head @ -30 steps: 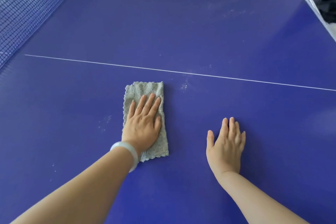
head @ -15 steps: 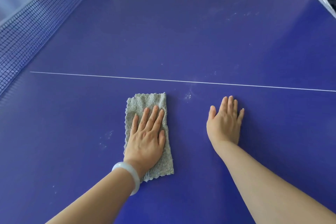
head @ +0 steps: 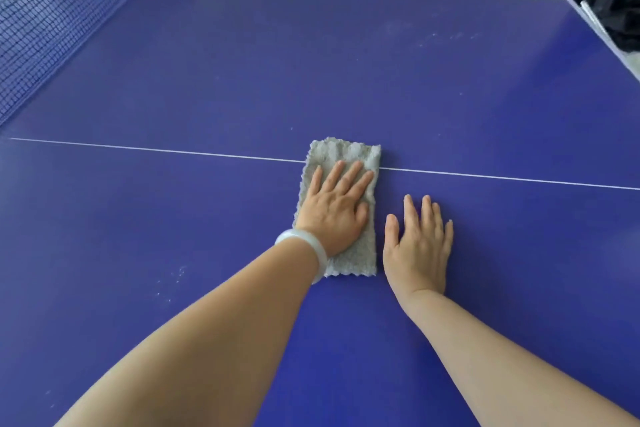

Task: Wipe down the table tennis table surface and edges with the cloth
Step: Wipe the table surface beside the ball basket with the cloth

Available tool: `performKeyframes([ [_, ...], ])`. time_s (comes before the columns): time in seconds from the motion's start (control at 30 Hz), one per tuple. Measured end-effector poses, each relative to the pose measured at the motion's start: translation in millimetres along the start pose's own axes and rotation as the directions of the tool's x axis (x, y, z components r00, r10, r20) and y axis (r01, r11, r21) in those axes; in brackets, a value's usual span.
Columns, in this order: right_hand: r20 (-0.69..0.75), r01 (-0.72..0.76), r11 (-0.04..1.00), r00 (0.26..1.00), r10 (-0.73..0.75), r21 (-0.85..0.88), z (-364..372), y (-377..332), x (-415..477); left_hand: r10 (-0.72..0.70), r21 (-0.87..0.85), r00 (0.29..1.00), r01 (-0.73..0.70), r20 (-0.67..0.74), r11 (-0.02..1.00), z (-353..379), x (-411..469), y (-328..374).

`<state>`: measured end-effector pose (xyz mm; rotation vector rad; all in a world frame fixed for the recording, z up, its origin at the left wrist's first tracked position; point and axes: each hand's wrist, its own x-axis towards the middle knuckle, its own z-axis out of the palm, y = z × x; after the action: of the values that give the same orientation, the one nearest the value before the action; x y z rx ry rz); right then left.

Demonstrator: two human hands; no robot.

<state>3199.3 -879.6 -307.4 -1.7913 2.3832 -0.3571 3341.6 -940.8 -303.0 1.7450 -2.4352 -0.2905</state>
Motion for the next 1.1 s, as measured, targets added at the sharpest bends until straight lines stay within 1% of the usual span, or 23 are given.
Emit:
performKeyframes([
  [0.1,-0.003,0.013,0.998,1.0,-0.014,-0.054,2,0,-1,-0.209,-0.037,0.975,0.207,-0.078,0.978,-6,-21,-49],
  [0.2,0.003,0.013,0.995,1.0,-0.013,-0.094,4,0,-1,-0.412,-0.056,0.908,0.408,-0.081,0.911,-17,-54,-93],
  [0.27,0.006,0.013,0.994,1.0,-0.012,-0.112,5,0,1,-0.532,-0.076,0.844,0.527,-0.071,0.846,-18,-66,-91],
  [0.3,0.014,0.011,0.994,1.0,-0.009,-0.113,5,-1,1,-0.551,-0.078,0.83,0.546,-0.083,0.834,-15,-71,-75],
  [0.33,0.024,0.008,0.994,1.0,-0.006,-0.112,4,-1,1,-0.521,-0.083,0.848,0.515,-0.093,0.853,-11,-76,-51],
  [0.37,0.033,0.008,0.994,0.999,-0.004,-0.106,4,-1,0,-0.439,-0.088,0.893,0.432,-0.095,0.898,-5,-82,-21],
  [0.43,0.051,0.009,0.997,0.999,-0.005,-0.072,3,0,0,-0.185,-0.09,0.98,0.177,-0.08,0.98,12,-101,39],
  [0.47,0.057,0.005,0.999,0.998,-0.002,-0.052,2,1,0,-0.07,-0.094,0.997,0.067,-0.038,0.993,18,-112,61],
  [0.5,0.059,0.005,0.999,0.998,-0.003,-0.034,0,3,0,0.006,-0.094,1.0,-0.006,-0.005,0.996,19,-121,72],
  [0.53,0.056,0.012,1.0,0.998,-0.011,-0.024,-1,4,1,0.043,-0.082,0.999,-0.042,0.005,0.996,17,-129,68],
  [0.57,0.054,0.023,0.999,0.998,-0.021,-0.023,-1,4,1,0.048,-0.069,0.999,-0.048,-0.003,0.996,13,-137,53],
  [0.6,0.054,0.028,0.999,0.998,-0.026,-0.03,0,5,1,0.016,-0.044,1.0,-0.017,-0.026,0.999,9,-148,33],
  [0.63,0.053,0.029,0.999,0.998,-0.027,-0.039,0,5,1,-0.059,-0.025,0.997,0.058,-0.052,0.998,4,-162,9],
  [0.67,0.048,0.028,0.999,0.999,-0.026,-0.043,1,5,1,-0.166,-0.005,0.982,0.167,-0.087,0.986,-1,-176,-16],
  [0.73,0.032,0.027,0.999,0.999,-0.026,-0.046,2,4,1,-0.395,0.001,0.911,0.398,-0.118,0.917,-12,-200,-55],
  [0.77,0.031,0.028,0.998,0.999,-0.027,-0.048,3,4,0,-0.472,-0.008,0.875,0.474,-0.104,0.881,-15,-207,-64],
  [0.8,0.037,0.027,0.999,0.999,-0.025,-0.048,3,3,0,-0.511,-0.013,0.855,0.512,-0.09,0.859,-17,-210,-66],
  [0.9,0.067,0.013,0.999,0.998,-0.011,-0.036,-1,2,0,-0.514,-0.036,0.855,0.513,-0.075,0.858,-16,-206,-63],
  [0.97,0.098,0.044,0.999,0.994,-0.043,-0.001,-9,3,-5,-0.507,-0.042,0.859,0.505,-0.078,0.862,-17,-205,-62],
  [1.03,0.113,0.136,0.991,0.984,-0.137,0.017,-18,-6,-28,-0.505,-0.041,0.86,0.503,-0.069,0.863,-18,-206,-65],
  [1.1,0.125,0.277,0.96,0.952,-0.279,0.027,-14,-27,-75,-0.505,-0.044,0.861,0.503,-0.059,0.863,-17,-207,-69],
])
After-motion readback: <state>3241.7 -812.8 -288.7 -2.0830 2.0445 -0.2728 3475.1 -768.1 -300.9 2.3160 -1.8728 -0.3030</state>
